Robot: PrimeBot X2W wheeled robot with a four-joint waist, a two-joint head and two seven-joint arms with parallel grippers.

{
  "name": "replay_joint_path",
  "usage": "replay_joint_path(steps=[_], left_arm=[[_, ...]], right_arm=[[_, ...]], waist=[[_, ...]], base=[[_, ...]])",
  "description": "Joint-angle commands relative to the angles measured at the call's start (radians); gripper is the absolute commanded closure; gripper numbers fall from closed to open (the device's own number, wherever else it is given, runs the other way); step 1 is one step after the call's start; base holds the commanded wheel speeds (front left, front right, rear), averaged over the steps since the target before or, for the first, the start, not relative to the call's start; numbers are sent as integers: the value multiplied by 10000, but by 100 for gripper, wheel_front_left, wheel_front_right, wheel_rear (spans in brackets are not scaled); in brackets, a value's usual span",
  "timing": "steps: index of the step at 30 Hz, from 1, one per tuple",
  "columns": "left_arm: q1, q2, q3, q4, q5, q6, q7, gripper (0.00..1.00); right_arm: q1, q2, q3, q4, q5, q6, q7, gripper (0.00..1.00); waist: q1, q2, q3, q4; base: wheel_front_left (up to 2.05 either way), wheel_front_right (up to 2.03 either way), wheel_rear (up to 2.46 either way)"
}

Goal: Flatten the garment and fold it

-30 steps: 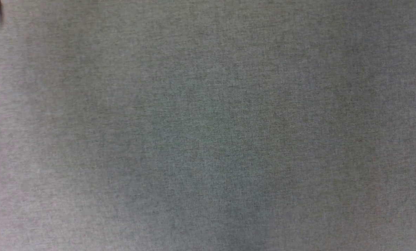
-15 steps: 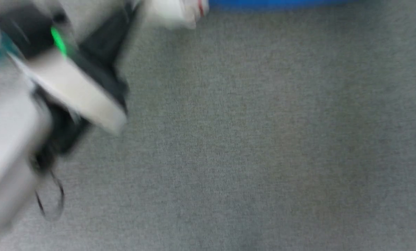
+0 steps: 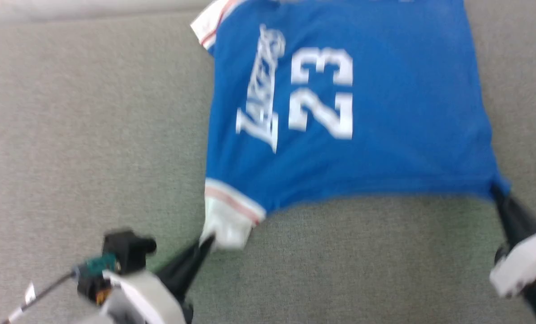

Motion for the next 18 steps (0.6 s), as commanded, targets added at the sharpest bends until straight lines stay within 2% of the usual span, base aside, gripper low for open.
replay_joint_path(steps=[1, 4, 13, 18], left_arm=[[322, 116, -119, -54, -162, 84, 88, 100], [989, 263, -359, -153, -609, 218, 294, 100], [2158, 761, -843, -599, -1538, 525, 975, 100], [2770, 843, -1047, -798, -2058, 650, 1137, 100]], right_arm=[[344, 51, 26, -86, 14, -9, 90, 100], [1265, -45, 216, -144, 89, -9, 515, 100], [3635, -992, 527, -583, 388, -9, 2725, 100], [4803, -1127, 437, -739, 513, -9, 4128, 100]], waist=[[3, 0, -873, 123], [3, 0, -1270, 123], [3, 0, -2181, 173], [3, 0, -2693, 222]], base=[[0, 0, 0], [0, 0, 0], [0, 0, 0], [0, 0, 0]])
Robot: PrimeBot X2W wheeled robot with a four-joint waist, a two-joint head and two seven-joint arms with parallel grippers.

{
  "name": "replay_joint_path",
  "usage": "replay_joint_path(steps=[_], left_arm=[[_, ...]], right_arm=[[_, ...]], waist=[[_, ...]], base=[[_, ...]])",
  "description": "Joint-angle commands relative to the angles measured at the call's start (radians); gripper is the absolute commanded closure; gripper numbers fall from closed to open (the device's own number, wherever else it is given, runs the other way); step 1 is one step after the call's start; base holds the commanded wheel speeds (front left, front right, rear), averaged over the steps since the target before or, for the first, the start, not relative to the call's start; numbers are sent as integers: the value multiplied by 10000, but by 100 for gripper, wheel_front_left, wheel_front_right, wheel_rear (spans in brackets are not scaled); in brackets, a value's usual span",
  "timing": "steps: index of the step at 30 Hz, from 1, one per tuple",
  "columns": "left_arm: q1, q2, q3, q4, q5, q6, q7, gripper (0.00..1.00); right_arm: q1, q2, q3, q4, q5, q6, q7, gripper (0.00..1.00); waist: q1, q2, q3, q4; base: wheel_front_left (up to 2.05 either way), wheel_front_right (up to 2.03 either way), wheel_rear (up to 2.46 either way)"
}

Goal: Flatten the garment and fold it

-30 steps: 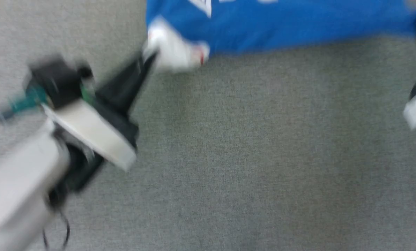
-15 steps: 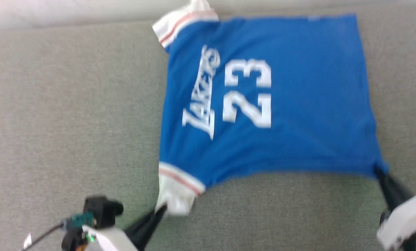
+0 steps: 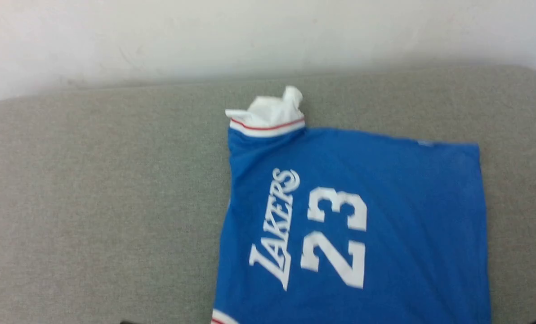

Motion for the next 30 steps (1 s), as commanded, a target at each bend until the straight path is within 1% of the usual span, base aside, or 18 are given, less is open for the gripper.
replay_joint_path(steps=[1, 3, 7, 10, 12, 16, 20, 25, 30], left_arm=[[277, 102, -95, -98, -167, 95, 48, 100], [548, 138, -189, -202, -349, 161, 77, 100], [940, 182, -307, -375, -643, 237, 100, 100], [1253, 246, -401, -554, -881, 282, 129, 100], [1363, 282, -329, -665, -950, 305, -35, 100], [1237, 381, 102, -833, -678, 340, -746, 100], [768, 544, 559, -961, -161, 332, -1272, 100], [-223, 743, 1044, -1082, 590, 335, -1389, 100], [-1345, 736, 1410, -1023, 1325, 291, -1278, 100]], right_arm=[[315, -7, -58, -97, 70, -9, 313, 100], [651, 43, -128, -247, 117, -9, 699, 100], [1007, 149, -212, -497, 140, -9, 1042, 100], [1255, 300, -246, -699, 173, -9, 1243, 100], [1337, 360, -233, -865, 159, -9, 1218, 100], [1184, 510, -393, -1247, 39, -9, 603, 100], [790, 440, -492, -1526, -162, -9, -136, 100], [-106, 189, -590, -1641, -354, -9, -978, 100], [-1308, -77, -660, -1414, -654, -9, -1742, 100]], waist=[[2, -1, -438, 60], [2, -1, -600, 68], [2, -1, -808, 87], [2, -1, -991, 125], [2, -1, -1077, 164], [2, -1, -1146, 228], [2, -1, -1037, 217], [2, -1, -471, 37], [2, -1, 359, -241]], base=[[0, 0, 0], [0, 0, 0], [0, 0, 0], [0, 0, 0], [0, 0, 0], [0, 0, 0], [0, 0, 0], [0, 0, 0], [0, 0, 0]])
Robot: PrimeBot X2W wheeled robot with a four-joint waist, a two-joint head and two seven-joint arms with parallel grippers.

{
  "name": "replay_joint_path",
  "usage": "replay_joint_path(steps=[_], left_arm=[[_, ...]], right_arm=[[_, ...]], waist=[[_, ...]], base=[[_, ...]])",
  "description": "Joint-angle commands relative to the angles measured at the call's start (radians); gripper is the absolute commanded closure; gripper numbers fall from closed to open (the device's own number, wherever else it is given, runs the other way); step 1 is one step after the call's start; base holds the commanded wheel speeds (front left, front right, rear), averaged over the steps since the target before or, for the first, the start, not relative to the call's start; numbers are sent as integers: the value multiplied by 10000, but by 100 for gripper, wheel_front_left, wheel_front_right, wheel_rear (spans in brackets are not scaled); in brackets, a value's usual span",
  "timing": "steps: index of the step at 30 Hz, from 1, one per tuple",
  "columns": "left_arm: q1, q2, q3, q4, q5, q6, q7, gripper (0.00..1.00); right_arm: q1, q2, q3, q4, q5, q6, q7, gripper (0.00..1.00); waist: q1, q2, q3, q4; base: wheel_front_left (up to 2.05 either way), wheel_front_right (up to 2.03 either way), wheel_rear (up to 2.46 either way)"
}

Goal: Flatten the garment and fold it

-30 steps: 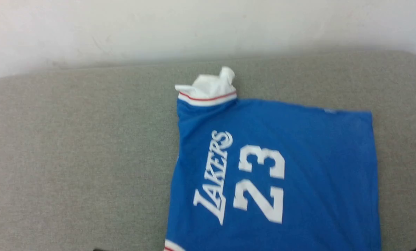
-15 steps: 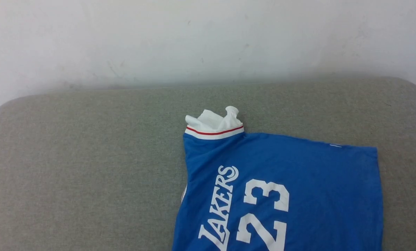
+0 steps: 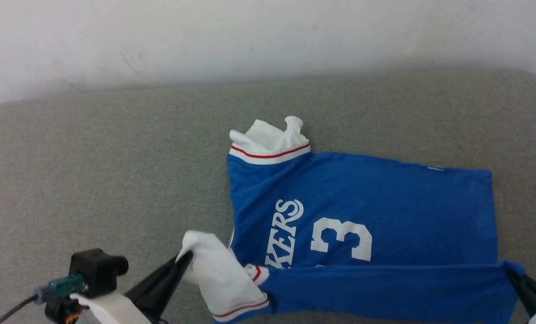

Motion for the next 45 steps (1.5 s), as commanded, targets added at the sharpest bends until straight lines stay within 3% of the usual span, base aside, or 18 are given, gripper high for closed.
replay_joint_path(steps=[1, 15, 21, 27, 28, 29, 30, 31, 40, 45], left_arm=[[-434, -26, 113, 59, 297, -22, 59, 100], [-2830, -1213, 479, 1444, 1107, -788, 351, 100], [-3138, -1910, 185, 2595, 1184, -1163, 390, 100], [-3155, -2248, -51, 3445, 1172, -1247, 530, 100], [-3157, -2283, -71, 3503, 1158, -1266, 544, 87], [-3153, -2334, -60, 3560, 1127, -1261, 522, 60], [-3138, -2392, -32, 3606, 1080, -1252, 477, 22], [-3122, -2442, -4, 3639, 1039, -1246, 427, 0], [-2600, -2662, 443, 3414, 456, -1117, -260, 0], [-1736, -2413, 967, 2685, 311, -549, -882, 0]], right_arm=[[-473, -73, 1, 138, -129, -11, -227, 100], [-2929, -367, 430, 1605, -587, -11, -760, 100], [-3284, -313, 780, 2239, -584, -11, -742, 100], [-3376, -268, 853, 2626, -593, -11, -815, 98], [-3377, -254, 843, 2664, -597, -11, -821, 69], [-3375, -244, 838, 2707, -599, -11, -826, 11], [-3380, -240, 842, 2729, -599, -11, -875, 0], [-3382, -228, 841, 2758, -600, -11, -922, 0], [-3164, -58, 868, 2464, -566, -11, -1183, 0], [-2716, 327, 386, 1764, -726, -11, -1487, 0]], waist=[[-2, -1, 789, -333], [-2, -1, 2824, -632], [-2, -1, 3124, -583], [-2, -1, 3148, -526], [-2, -1, 3132, -510], [-2, -1, 3099, -489], [-2, -1, 3055, -471], [-2, -1, 3006, -457], [-2, -1, 2083, -399], [-2, -1, 1415, -369]], base=[[0, 0, 0], [0, 0, 0], [0, 0, 0], [0, 0, 0], [0, 0, 0], [0, 0, 0], [0, 0, 0], [0, 0, 0], [0, 0, 0], [0, 0, 0]])
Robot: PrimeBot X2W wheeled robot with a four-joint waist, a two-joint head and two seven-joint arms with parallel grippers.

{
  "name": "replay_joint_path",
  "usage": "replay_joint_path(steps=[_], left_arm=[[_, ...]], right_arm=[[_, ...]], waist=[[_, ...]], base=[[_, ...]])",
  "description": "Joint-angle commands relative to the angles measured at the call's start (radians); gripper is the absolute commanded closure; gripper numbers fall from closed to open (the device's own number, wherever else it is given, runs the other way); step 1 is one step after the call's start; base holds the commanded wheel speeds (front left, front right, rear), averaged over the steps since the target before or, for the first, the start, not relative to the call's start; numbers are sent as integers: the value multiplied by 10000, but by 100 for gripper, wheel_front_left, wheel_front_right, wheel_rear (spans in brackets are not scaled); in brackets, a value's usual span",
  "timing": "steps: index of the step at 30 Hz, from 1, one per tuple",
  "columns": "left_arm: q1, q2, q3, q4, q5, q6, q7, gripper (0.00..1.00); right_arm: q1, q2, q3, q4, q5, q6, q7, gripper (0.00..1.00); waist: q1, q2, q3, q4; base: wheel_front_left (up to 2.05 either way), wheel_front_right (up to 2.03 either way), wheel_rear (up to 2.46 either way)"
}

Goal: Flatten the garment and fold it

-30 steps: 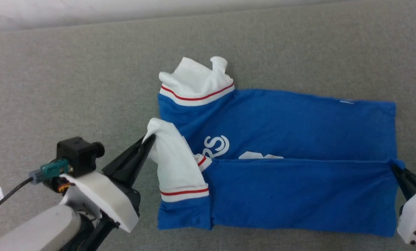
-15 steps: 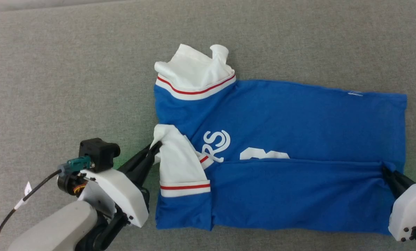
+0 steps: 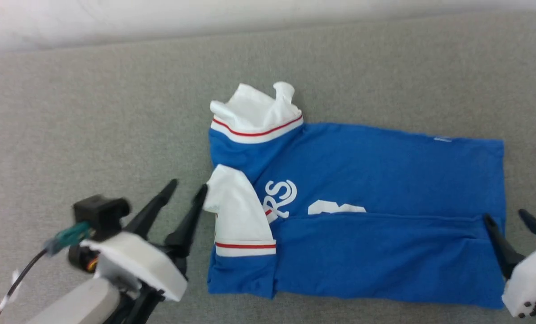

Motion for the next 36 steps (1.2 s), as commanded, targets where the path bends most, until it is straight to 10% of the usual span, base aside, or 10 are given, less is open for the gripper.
replay_joint_path(steps=[1, 5, 14, 24, 36], left_arm=[[532, 150, 393, -390, 82, 445, -304, 0], [1497, 35, 1409, -1184, 982, 1530, -516, 0], [4290, -1161, 3085, -2073, 3985, 2356, -530, 0], [6036, -1696, 3612, -2044, 4424, 1818, -276, 0], [3400, -940, 2295, -1978, 3563, 633, 4298, 0]], right_arm=[[264, 308, -319, -383, -224, -9, -363, 0], [714, 1084, -1023, -1042, -1006, -9, -1409, 0], [1853, 2308, -1419, -1636, -2568, -9, -3382, 0], [2711, 2452, -1535, -1139, -2259, -9, -4132, 0], [2317, 2454, -1273, -1122, -2307, -9, -4008, 0]], waist=[[1, -1, -662, 49], [1, -1, -1054, 144], [1, -1, -1725, 262], [1, -1, -2241, 398], [1, -1, -1408, 450]], base=[[0, 0, 0], [0, 0, 0], [0, 0, 0], [0, 0, 0], [0, 0, 0]])
